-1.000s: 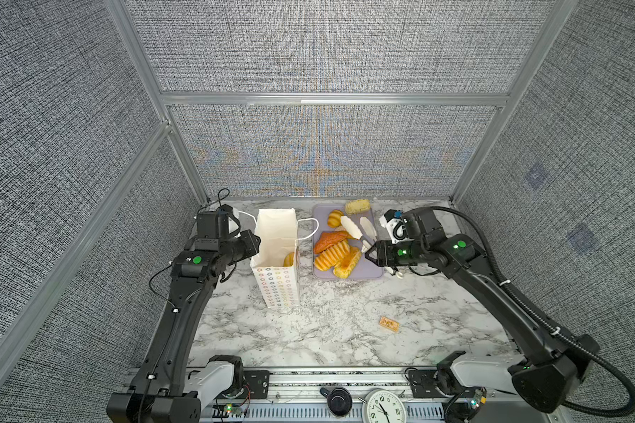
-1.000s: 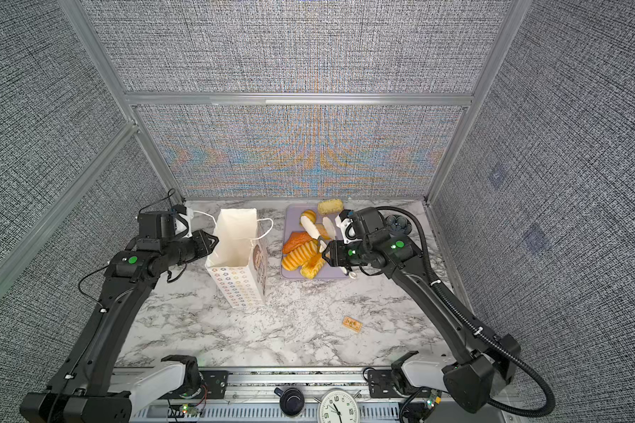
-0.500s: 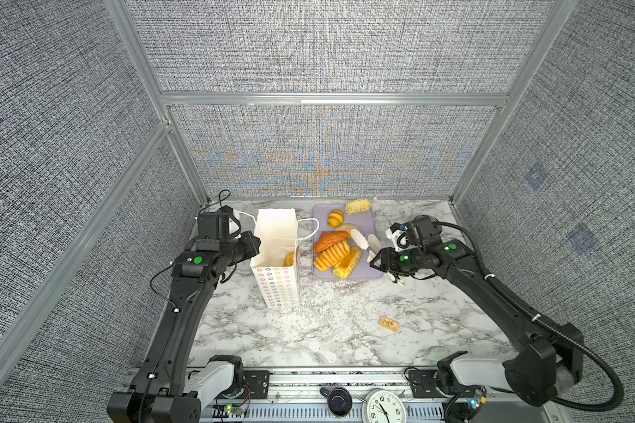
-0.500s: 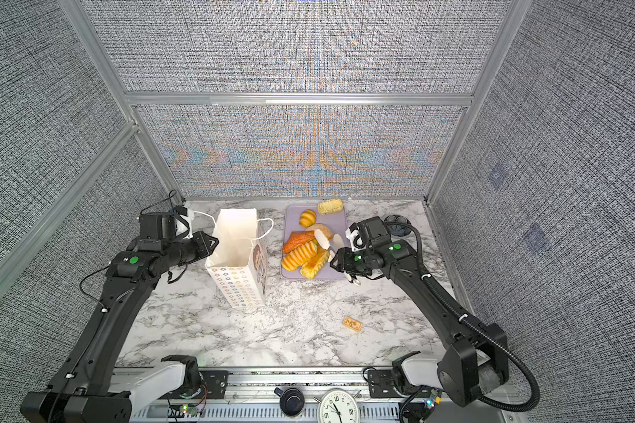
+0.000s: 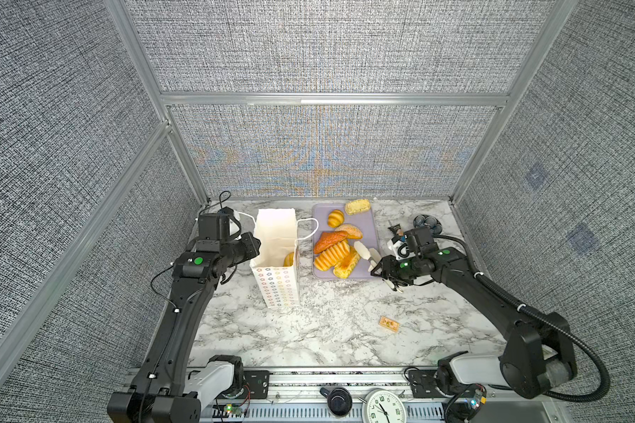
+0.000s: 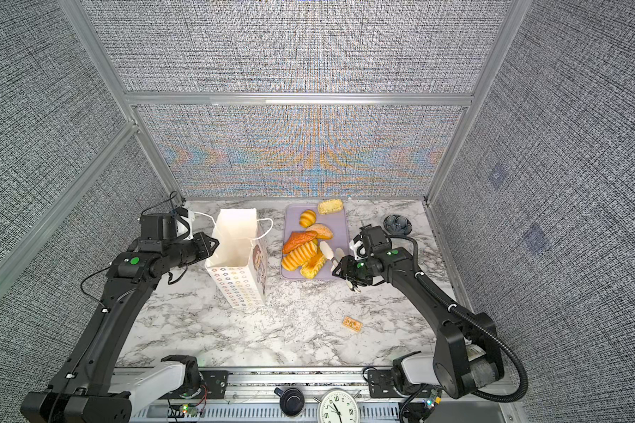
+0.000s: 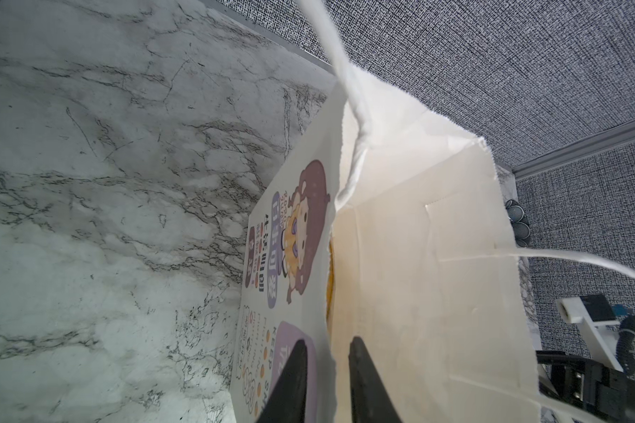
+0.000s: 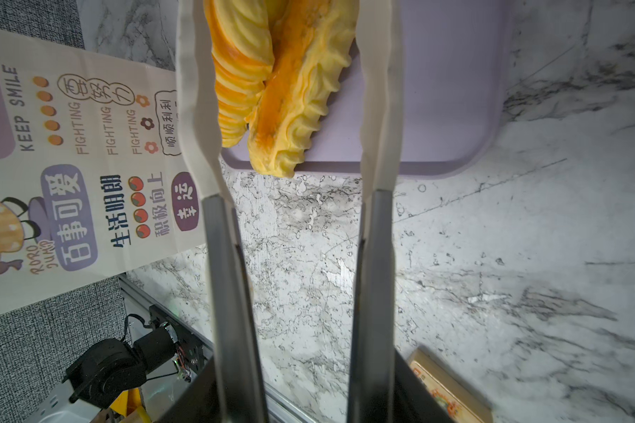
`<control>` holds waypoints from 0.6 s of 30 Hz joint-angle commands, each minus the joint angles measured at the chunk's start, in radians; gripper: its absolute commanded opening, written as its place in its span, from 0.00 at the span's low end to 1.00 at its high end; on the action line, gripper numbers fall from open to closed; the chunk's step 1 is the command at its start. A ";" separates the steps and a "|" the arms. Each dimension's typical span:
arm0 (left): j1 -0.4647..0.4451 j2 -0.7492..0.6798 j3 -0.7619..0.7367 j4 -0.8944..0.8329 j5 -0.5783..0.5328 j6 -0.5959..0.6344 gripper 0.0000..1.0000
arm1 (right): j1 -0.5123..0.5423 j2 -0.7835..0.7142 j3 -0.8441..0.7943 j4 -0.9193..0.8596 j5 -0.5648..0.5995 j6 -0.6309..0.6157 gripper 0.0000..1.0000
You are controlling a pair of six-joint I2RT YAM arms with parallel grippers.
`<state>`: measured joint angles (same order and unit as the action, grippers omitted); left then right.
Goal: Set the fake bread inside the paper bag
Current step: 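Withdraw the empty tongs from the bag back over the tray, then lower the tongs onto the ridged yellow pastry and close on it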
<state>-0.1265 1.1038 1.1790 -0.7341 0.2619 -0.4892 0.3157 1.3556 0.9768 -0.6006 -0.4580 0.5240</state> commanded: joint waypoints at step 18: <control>0.001 0.000 -0.012 0.025 -0.001 0.011 0.23 | -0.013 0.059 -0.090 0.150 -0.110 0.077 0.53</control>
<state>-0.1265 1.1038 1.1675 -0.7334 0.2619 -0.4892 0.3023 1.4120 0.8890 -0.4942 -0.5369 0.5877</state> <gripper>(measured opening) 0.230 0.528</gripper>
